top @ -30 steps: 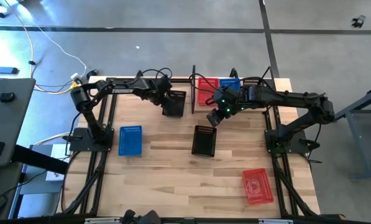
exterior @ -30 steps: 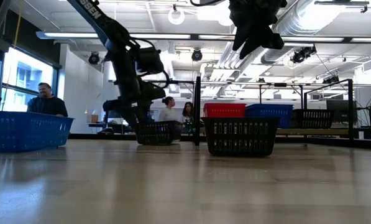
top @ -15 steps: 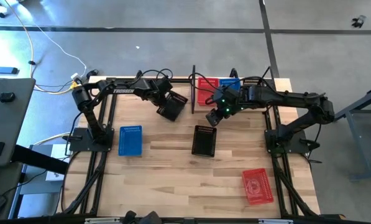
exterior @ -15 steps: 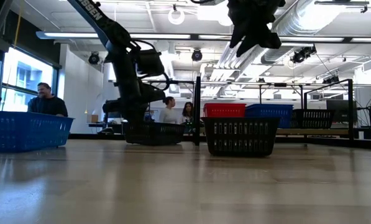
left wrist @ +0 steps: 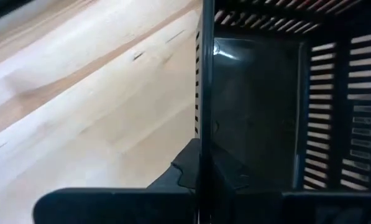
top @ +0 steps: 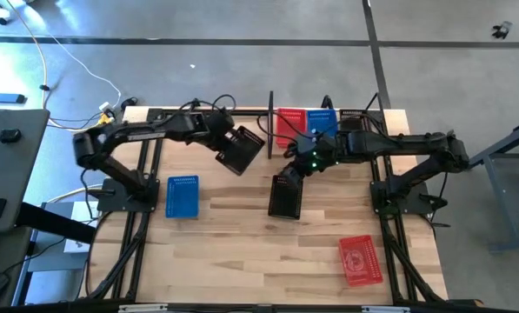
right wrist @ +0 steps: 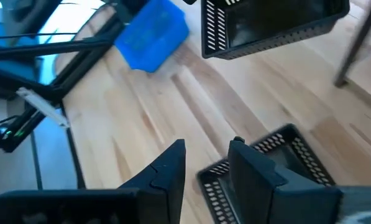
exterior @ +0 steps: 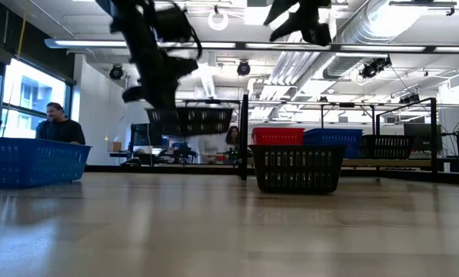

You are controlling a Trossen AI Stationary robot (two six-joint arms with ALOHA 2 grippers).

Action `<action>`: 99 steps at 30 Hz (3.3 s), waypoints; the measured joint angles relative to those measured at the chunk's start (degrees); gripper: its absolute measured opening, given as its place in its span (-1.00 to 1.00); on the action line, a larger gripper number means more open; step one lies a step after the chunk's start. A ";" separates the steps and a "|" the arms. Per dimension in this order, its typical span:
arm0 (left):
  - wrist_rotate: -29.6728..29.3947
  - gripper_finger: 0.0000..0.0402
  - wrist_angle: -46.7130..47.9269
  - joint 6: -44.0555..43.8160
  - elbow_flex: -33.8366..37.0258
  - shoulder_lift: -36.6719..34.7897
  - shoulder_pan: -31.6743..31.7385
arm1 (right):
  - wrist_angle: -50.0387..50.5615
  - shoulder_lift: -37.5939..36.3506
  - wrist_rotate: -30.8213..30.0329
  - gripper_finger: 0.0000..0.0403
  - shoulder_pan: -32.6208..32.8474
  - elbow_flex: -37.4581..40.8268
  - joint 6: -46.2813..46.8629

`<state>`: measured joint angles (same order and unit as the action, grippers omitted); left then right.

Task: Stack baskets on shelf by color
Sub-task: Stack the top black bin on the other black bin on the shelf

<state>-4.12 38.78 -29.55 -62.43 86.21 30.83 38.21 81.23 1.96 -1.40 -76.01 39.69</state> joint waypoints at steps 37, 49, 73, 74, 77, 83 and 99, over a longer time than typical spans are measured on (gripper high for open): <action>-21.19 -1.00 12.68 -40.27 -0.04 -13.35 -24.28 | -6.78 0.00 -3.39 -0.46 7.81 0.00 -28.16; -23.81 -1.00 10.73 -51.93 -0.02 -13.35 -24.59 | -12.27 0.04 -1.73 -0.40 6.53 0.00 -40.24; -22.20 -1.00 3.99 -59.89 -1.68 -0.03 -30.14 | -18.76 7.19 0.03 -0.17 8.11 0.00 -57.74; -22.21 -1.00 3.70 -59.22 -2.56 0.36 -29.96 | -18.70 7.65 0.03 -0.17 8.26 0.00 -57.69; -21.85 -1.00 9.21 -57.04 -5.55 0.47 -29.16 | -18.80 8.72 0.02 -0.17 8.54 0.00 -56.50; -23.22 -1.00 14.43 -52.94 -12.47 2.16 -28.09 | -19.64 10.56 -1.99 -0.17 8.35 -0.02 -56.11; -21.73 -1.00 13.95 -50.30 -15.04 3.19 -27.74 | -17.84 14.82 -3.52 -0.17 5.89 -0.04 -50.23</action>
<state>-25.84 52.74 -79.85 -77.47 89.41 3.09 20.37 96.05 -1.56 4.49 -76.05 -10.55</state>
